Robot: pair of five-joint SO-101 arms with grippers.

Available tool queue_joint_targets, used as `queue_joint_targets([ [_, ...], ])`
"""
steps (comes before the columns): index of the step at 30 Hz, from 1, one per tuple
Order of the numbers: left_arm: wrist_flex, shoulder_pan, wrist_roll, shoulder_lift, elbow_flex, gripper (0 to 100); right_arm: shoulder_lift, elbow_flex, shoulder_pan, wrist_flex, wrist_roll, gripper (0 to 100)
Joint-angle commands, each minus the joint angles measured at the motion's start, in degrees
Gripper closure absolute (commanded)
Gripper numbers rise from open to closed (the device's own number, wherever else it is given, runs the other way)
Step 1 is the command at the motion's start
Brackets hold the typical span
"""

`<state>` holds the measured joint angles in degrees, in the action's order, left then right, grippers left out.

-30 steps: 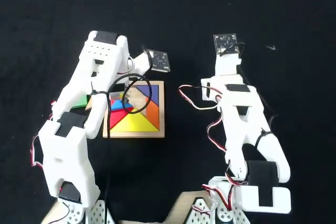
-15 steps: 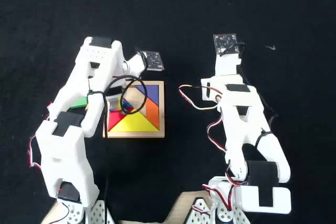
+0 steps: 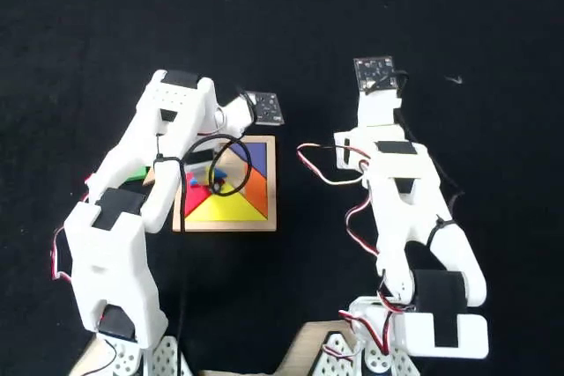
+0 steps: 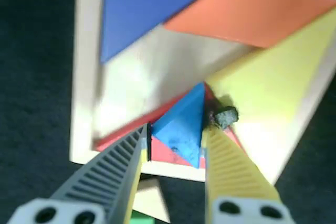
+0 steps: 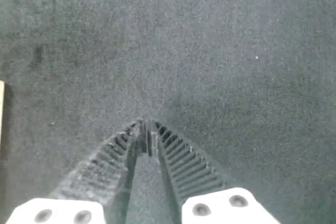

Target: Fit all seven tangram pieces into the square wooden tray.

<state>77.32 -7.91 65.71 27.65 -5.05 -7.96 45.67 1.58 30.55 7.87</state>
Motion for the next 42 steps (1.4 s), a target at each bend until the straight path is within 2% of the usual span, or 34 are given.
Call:
queue_joint_targets([
  [1, -1.49, -0.66, -2.90, -0.62, -0.57, 88, -0.13, -2.33, -0.79, -0.97, 0.44, 98.7],
  [5, -5.36, -0.48, -12.92, -1.14, -1.54, 97, -0.13, -2.33, -0.79, -0.97, 0.44, 98.7],
  [11, -4.92, -0.22, -37.98, -1.23, -4.35, 96, -0.13, -2.33, -0.79, -0.88, 0.44, 98.7],
  [15, 1.76, -0.13, -61.36, -3.60, -8.13, 96, -0.13, -2.33, -0.79, -0.88, 0.44, 98.7],
  [19, 7.21, 4.26, -88.88, -8.70, -9.89, 96, -0.13, -2.33, -0.79, -0.88, 0.44, 98.7],
  [22, 7.38, 5.76, -105.49, -12.40, -8.75, 96, -0.13, -2.33, -0.79, -0.88, 0.44, 98.7],
  [27, 6.24, 4.88, -129.23, -12.48, -4.97, 96, -0.13, -2.33, -0.79, -0.88, 0.44, 98.7],
  [32, 5.10, 1.36, -140.75, -10.02, -4.09, 96, -0.13, -2.33, -0.79, -0.88, 0.44, 98.7],
  [42, 4.66, -3.30, -147.43, -4.40, -6.73, 96, -0.13, -2.33, -0.79, -0.88, 0.44, 98.7],
])
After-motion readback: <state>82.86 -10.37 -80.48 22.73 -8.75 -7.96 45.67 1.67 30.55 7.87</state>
